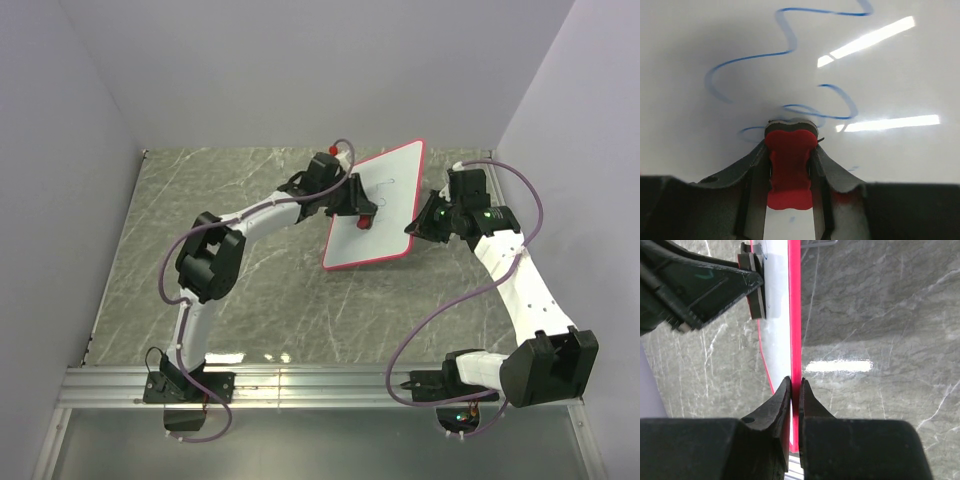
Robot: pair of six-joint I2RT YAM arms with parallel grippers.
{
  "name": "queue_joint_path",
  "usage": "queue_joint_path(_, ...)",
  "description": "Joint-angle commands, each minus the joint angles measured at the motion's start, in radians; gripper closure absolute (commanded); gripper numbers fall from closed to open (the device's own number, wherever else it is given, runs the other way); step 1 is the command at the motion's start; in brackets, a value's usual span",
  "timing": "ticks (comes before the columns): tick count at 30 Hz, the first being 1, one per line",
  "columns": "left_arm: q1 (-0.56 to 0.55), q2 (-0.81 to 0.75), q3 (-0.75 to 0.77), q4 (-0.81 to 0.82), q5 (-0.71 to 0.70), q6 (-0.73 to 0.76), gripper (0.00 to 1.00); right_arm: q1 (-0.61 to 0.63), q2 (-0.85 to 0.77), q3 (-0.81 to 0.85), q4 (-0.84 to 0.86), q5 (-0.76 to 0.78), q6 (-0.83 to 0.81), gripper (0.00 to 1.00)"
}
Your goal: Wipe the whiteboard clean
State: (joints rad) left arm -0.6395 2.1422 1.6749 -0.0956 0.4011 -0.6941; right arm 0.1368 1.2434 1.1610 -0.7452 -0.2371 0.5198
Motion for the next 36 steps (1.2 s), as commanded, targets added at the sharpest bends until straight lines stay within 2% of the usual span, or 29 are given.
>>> queue_joint_path(1, -0.115, 0.025, 0.075, -0.041, 0.082, 0.004, 1.0, 0.003, 0.005, 0.039, -0.008, 0.021, -0.003, 1.0)
queue_joint_path(5, -0.12, 0.027, 0.097, -0.061, 0.078, -0.005, 1.0, 0.003, 0.013, 0.034, 0.001, 0.015, 0.002, 1.0)
queue_joint_path(9, -0.114, 0.051, 0.123, -0.088, 0.09, 0.011, 0.93, 0.004, 0.005, 0.023, 0.006, 0.012, 0.005, 1.0)
queue_joint_path(11, -0.114, 0.059, 0.132, -0.104, 0.097, 0.019, 0.99, 0.003, -0.001, 0.02, 0.004, 0.012, 0.005, 1.0)
queue_joint_path(13, -0.112, 0.032, 0.117, -0.125, 0.079, 0.031, 1.0, 0.003, -0.009, 0.016, 0.003, 0.013, 0.003, 1.0)
queue_joint_path(15, -0.097, -0.001, 0.1, -0.212, -0.013, 0.073, 1.0, 0.003, -0.013, 0.016, 0.001, 0.015, 0.002, 1.0)
queue_joint_path(21, 0.003, -0.188, -0.125, -0.361, -0.233, 0.191, 1.0, 0.004, -0.033, 0.014, 0.003, 0.028, -0.009, 1.0)
queue_joint_path(25, 0.052, -0.318, -0.317, -0.389, -0.292, 0.219, 1.0, 0.003, -0.044, -0.007, 0.032, 0.027, 0.002, 1.0)
queue_joint_path(32, 0.141, -0.445, -0.477, -0.42, -0.386, 0.186, 0.99, 0.001, -0.058, -0.014, 0.069, 0.019, 0.019, 1.0)
queue_joint_path(36, 0.158, -0.47, -0.532, -0.409, -0.39, 0.202, 0.75, 0.0, -0.068, -0.017, 0.075, 0.028, 0.008, 1.0)
